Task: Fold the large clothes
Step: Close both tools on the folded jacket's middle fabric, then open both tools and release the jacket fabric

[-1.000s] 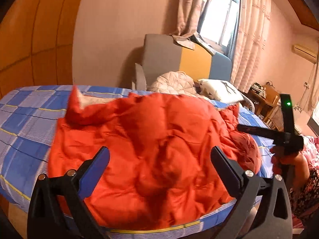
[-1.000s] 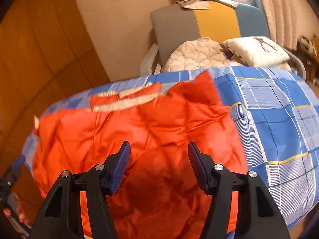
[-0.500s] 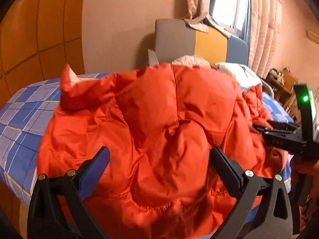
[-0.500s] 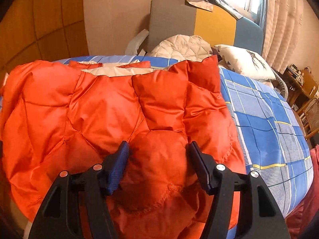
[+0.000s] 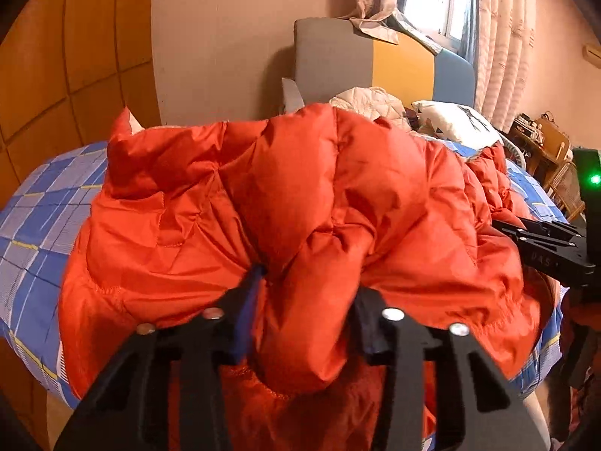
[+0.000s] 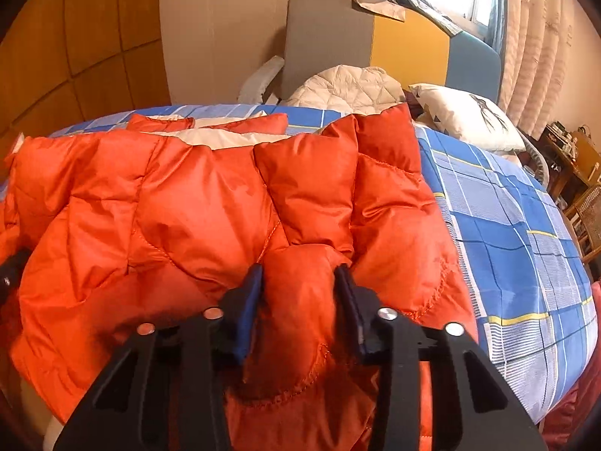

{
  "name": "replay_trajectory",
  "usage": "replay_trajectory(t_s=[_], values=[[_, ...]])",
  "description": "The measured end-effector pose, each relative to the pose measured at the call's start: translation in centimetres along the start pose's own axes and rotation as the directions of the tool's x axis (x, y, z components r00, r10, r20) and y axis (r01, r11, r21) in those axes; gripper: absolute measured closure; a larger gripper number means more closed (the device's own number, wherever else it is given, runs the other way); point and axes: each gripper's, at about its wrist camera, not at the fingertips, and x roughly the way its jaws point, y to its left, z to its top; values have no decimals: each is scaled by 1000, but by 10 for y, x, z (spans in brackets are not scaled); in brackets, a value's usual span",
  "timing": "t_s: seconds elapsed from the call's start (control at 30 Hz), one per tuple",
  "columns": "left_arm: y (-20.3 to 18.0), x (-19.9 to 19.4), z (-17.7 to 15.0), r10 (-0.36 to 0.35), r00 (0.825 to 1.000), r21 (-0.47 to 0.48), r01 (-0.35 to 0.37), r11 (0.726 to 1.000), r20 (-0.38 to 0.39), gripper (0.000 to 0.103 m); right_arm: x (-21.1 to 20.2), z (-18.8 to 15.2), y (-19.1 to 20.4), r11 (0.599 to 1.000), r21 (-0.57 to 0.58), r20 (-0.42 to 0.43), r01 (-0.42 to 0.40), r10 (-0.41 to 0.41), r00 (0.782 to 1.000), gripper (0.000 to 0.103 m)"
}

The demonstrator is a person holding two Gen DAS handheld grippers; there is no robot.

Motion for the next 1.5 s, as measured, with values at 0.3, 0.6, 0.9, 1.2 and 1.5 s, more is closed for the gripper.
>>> replay_trajectory(t_s=[0.3, 0.6, 0.9, 1.2, 1.5], values=[[-7, -24, 23, -27, 998, -21, 28, 999, 51, 94, -33, 19, -18, 986, 120, 84, -113, 103, 991, 93], [-3, -18, 51, -20, 998, -36, 22, 999, 59, 95, -40, 45, -24, 981, 134, 115, -142, 127, 985, 93], [0, 38, 57, 41, 999, -28, -42, 999, -34, 93, 14, 56, -25, 976, 178, 43, -124, 118, 992, 93], [12, 81, 51, 12, 997, -57, -17, 998, -78, 76, 78, 47, -18, 992, 119, -23, -50, 53, 998, 80], [13, 29, 56, 13, 1000, -52, -15, 999, -28, 47, 53, 43, -26, 984, 146, 25, -103, 100, 995, 54]])
